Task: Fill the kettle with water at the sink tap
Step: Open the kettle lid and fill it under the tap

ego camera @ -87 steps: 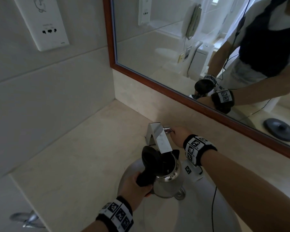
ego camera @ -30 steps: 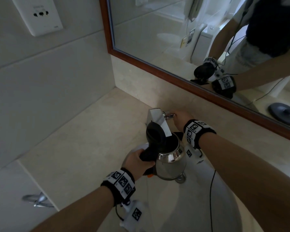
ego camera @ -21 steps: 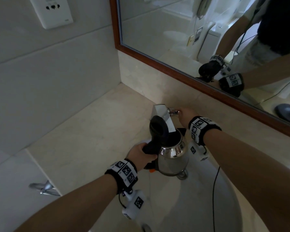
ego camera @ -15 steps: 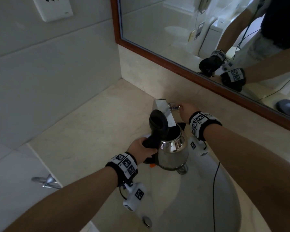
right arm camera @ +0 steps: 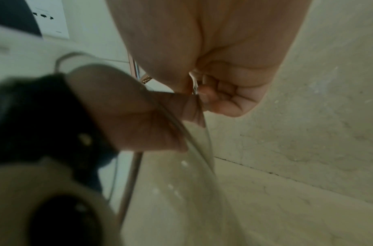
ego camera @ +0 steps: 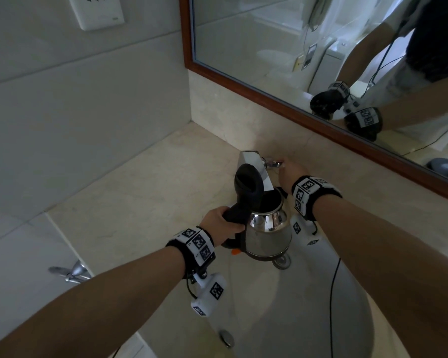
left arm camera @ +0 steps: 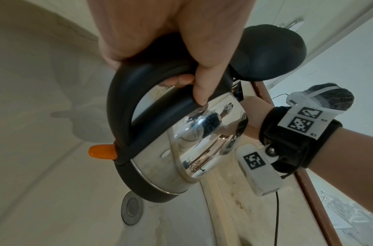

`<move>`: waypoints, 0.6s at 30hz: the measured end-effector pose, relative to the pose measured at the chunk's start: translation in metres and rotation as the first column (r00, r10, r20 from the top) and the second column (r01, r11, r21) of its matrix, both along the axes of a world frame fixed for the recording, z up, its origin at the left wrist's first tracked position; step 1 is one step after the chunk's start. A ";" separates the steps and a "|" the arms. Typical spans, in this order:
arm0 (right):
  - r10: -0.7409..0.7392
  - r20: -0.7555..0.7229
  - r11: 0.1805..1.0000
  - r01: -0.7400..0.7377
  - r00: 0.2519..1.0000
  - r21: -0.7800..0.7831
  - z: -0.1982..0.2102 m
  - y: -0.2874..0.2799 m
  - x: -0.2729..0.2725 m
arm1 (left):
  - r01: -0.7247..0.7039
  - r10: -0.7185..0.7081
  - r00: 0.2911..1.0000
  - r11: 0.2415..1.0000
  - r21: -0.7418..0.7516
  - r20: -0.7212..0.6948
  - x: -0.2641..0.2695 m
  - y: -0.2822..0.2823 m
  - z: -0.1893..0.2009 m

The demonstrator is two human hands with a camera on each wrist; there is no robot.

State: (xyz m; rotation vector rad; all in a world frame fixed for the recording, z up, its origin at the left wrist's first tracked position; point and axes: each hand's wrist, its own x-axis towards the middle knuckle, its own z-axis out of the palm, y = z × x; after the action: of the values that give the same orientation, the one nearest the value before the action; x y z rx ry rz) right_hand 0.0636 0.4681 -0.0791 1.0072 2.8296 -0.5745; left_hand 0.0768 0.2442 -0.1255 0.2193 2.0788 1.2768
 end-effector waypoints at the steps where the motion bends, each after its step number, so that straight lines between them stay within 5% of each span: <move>1: -0.009 -0.024 1.000 0.009 1.000 -0.017 -0.002 0.000 0.000 | 0.005 -0.005 1.000 1.000 -0.006 -0.004 0.000 0.000 -0.001; 18: -0.037 -0.159 0.998 0.028 0.987 -0.057 -0.008 -0.001 0.011 | -0.059 0.061 0.998 0.995 0.079 -0.029 0.007 -0.003 -0.015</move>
State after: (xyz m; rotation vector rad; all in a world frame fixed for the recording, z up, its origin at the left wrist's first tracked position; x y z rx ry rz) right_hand 0.0743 0.4668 -0.0870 1.0448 2.9211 -0.7646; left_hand 0.0839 0.2410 -0.1405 0.2145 2.0777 1.4011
